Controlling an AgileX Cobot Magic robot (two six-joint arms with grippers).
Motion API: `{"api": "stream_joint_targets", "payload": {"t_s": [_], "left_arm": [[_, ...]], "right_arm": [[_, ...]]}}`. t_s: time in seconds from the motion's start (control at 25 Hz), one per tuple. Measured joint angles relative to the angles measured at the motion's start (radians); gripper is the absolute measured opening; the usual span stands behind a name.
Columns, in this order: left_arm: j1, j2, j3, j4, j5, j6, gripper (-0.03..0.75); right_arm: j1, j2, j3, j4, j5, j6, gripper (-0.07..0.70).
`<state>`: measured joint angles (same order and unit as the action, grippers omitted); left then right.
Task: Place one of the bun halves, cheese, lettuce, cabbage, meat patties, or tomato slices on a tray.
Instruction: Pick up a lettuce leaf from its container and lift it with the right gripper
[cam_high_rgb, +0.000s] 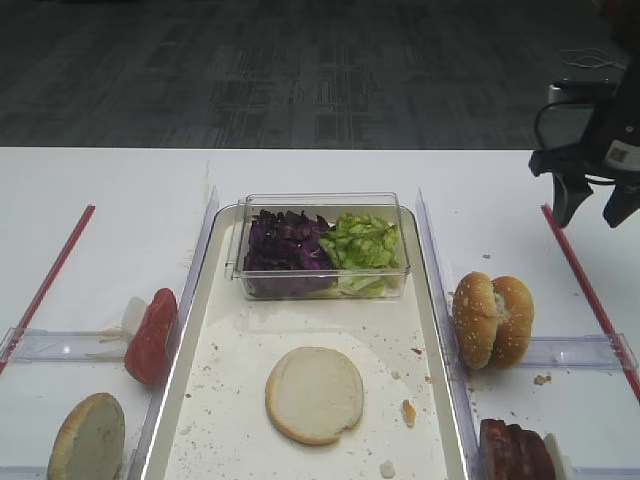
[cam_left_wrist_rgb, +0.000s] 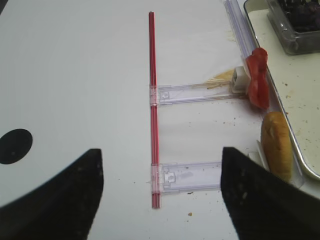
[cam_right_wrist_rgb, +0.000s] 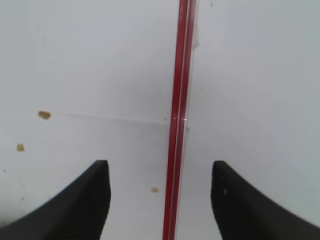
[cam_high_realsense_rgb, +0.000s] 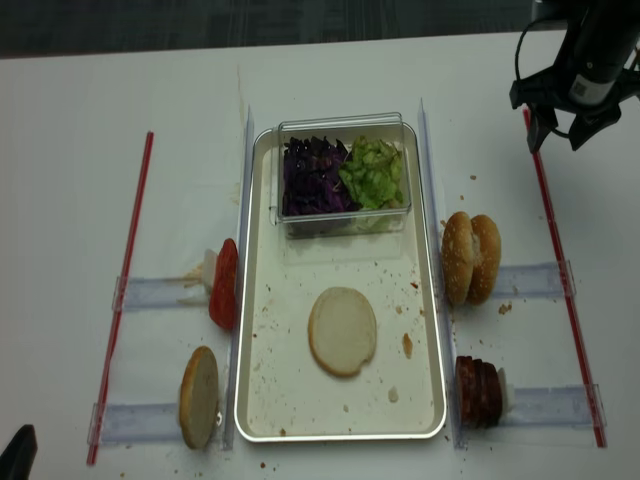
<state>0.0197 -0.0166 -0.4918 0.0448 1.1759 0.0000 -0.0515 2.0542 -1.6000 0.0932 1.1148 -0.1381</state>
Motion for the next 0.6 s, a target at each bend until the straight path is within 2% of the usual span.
{"api": "stream_joint_targets", "payload": {"t_s": [0.24, 0.6], "left_arm": [[0.0, 0.0, 0.0, 0.0, 0.0, 0.0, 0.491], [0.0, 0.0, 0.0, 0.0, 0.0, 0.0, 0.491]], "right_arm": [[0.0, 0.08, -0.1, 0.0, 0.026, -0.002, 0.481], [0.0, 0.096, -0.114, 0.0, 0.043, -0.015, 0.481]]}}
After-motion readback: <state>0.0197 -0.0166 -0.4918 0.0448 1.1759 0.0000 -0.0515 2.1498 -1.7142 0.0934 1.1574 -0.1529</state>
